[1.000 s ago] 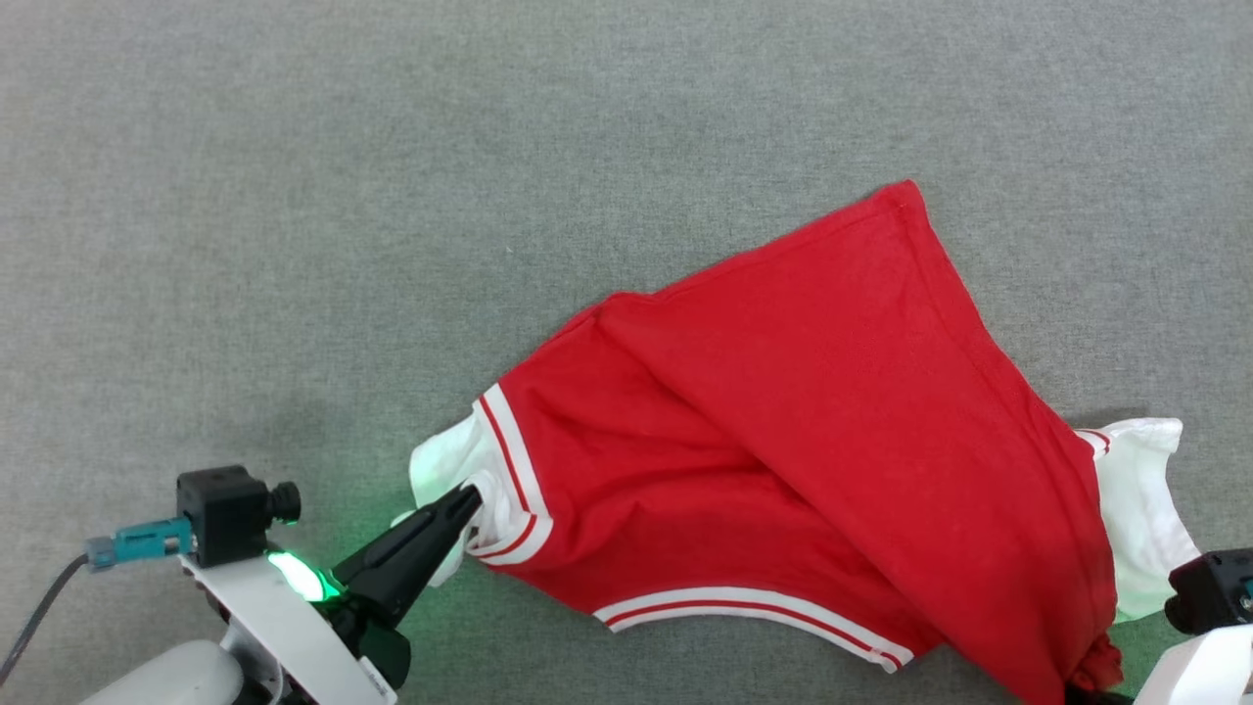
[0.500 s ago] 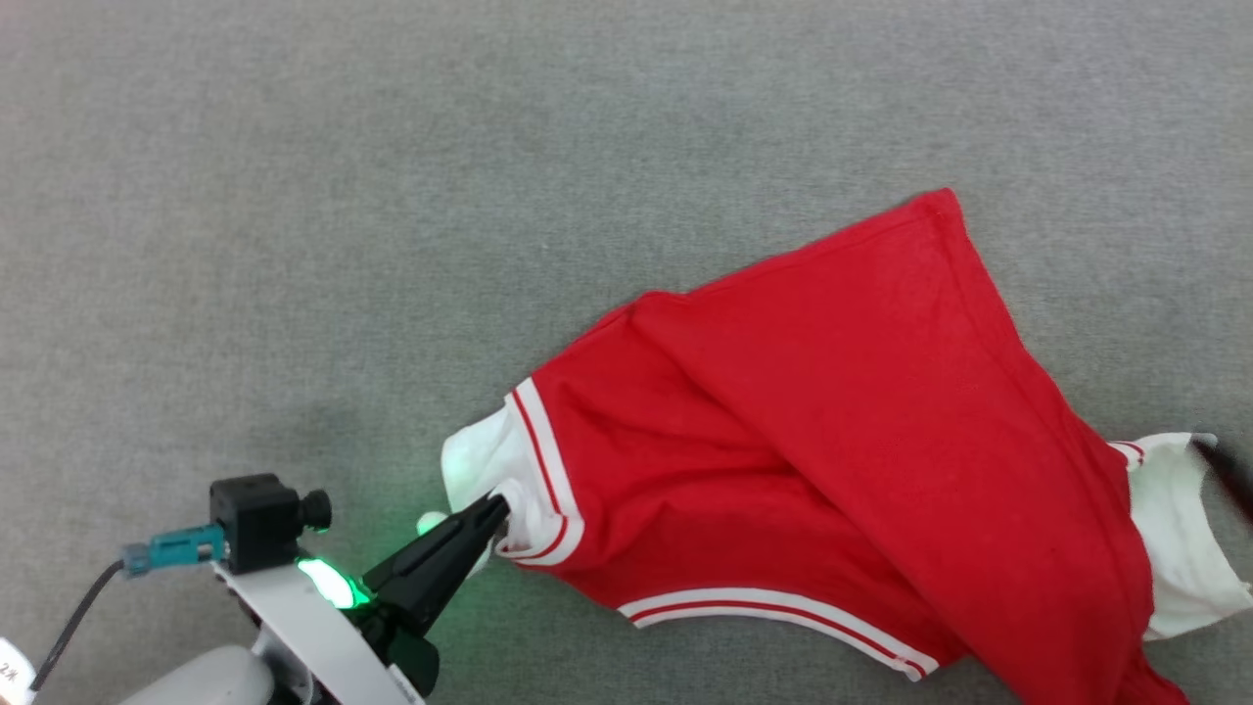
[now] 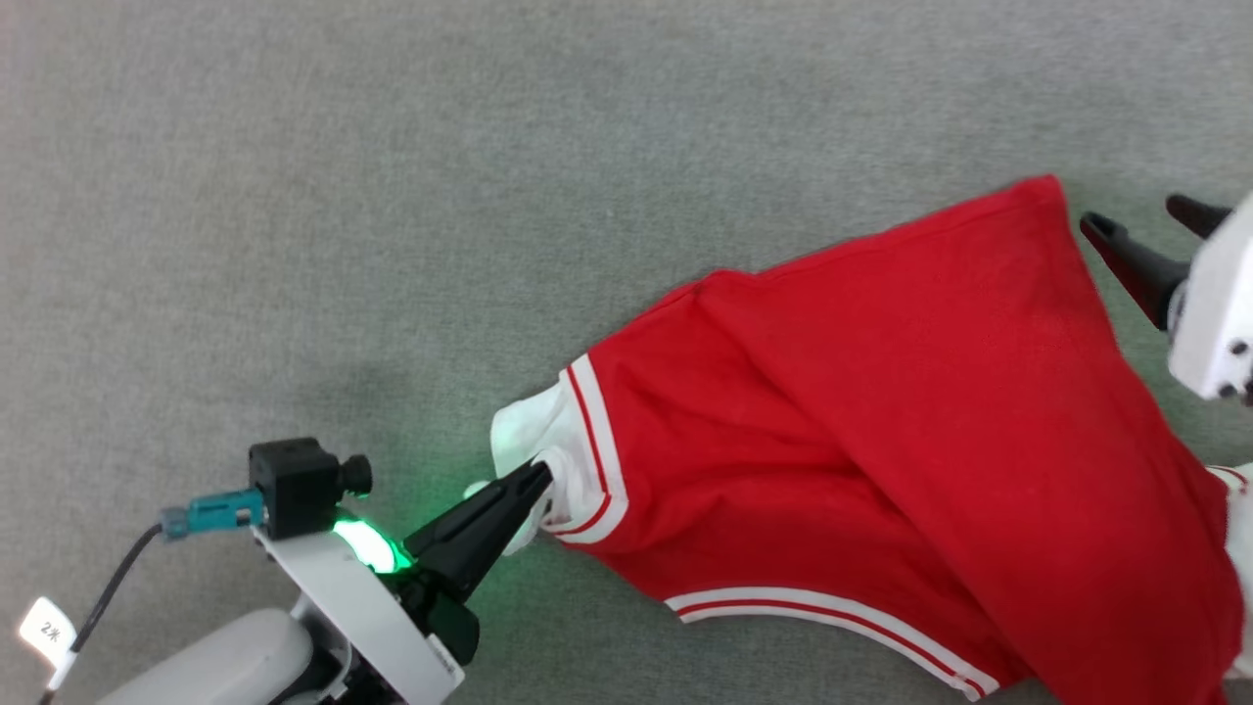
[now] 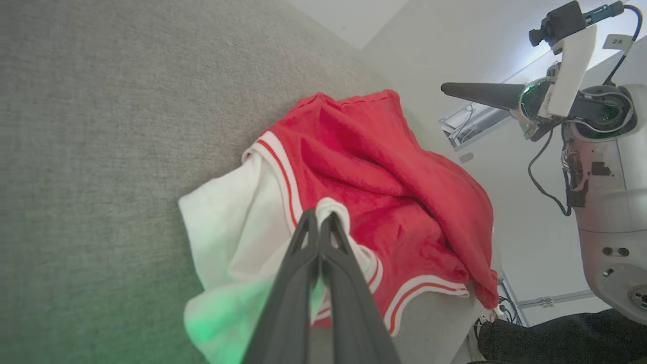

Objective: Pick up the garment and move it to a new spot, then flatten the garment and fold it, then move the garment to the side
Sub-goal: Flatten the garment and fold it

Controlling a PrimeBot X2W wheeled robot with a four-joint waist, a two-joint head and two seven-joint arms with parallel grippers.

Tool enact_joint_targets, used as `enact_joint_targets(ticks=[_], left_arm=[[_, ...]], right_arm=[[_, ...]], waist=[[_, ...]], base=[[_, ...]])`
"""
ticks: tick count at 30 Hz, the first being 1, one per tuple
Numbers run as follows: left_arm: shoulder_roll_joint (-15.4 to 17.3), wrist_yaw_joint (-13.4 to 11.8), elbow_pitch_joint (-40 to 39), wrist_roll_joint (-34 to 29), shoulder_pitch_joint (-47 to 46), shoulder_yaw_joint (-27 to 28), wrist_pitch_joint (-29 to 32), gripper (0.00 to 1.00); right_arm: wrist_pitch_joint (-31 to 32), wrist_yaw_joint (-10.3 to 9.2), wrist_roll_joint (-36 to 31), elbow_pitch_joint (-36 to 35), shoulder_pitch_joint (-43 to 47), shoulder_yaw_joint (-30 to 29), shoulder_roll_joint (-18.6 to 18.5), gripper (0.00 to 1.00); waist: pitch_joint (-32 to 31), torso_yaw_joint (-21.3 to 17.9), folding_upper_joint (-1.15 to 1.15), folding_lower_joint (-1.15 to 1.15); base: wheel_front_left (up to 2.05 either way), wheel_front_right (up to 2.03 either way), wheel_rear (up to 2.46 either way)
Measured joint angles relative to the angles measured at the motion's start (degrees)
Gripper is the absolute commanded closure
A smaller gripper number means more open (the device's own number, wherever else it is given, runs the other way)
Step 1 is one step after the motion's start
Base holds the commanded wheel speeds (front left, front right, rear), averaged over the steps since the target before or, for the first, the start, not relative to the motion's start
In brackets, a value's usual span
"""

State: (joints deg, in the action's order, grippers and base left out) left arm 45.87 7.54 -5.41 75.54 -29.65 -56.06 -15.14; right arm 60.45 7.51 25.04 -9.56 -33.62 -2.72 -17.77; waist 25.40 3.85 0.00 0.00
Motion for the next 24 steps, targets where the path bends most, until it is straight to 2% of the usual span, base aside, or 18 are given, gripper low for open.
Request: enact_joint_targets(ticks=[8, 14, 15, 16, 17, 24], left_arm=[[-0.98, 0.00, 0.02, -0.10, -2.14, -0.58, 0.00, 1.00], [-1.62, 0.00, 0.42, -0.18, -2.74, -0.65, 0.00, 1.00], [-1.67, 0.00, 0.47, -0.16, -2.74, -0.64, 0.00, 1.00], [-1.71, 0.00, 0.53, -0.15, -2.74, -0.59, 0.00, 1.00], [-1.72, 0.00, 0.63, -0.14, -2.74, -0.53, 0.00, 1.00], [-2.00, 0.00, 1.77, -0.03, -2.27, 0.56, 0.00, 1.00]], right_arm=[[-1.81, 0.00, -3.23, 13.14, -5.92, 5.25, -0.90, 0.00], [-1.19, 0.00, -2.60, 16.80, -7.10, 7.80, -2.54, 0.00], [-1.18, 0.00, -2.25, 17.02, -7.19, 8.03, -2.70, 0.22], [-1.18, -0.03, -1.98, 17.19, -7.24, 8.22, -2.80, 0.72], [-1.22, -0.04, -1.72, 17.38, -7.29, 8.35, -2.87, 1.00], [-7.77, -0.04, -0.49, 19.95, -7.25, 7.30, -0.07, 1.00]], waist=[[2.77, 2.41, 0.00, 0.00], [3.76, 3.56, 0.00, 0.00], [3.74, 3.59, 0.00, 0.00], [3.66, 3.56, 0.00, 0.00], [3.55, 3.50, 0.00, 0.00], [1.91, 2.77, 0.00, 0.00]], base=[[0.00, 0.00, 0.00], [0.00, 0.00, 0.00], [0.00, 0.00, 0.00], [0.00, 0.00, 0.00], [0.00, 0.00, 0.00], [0.00, 0.00, 0.00]])
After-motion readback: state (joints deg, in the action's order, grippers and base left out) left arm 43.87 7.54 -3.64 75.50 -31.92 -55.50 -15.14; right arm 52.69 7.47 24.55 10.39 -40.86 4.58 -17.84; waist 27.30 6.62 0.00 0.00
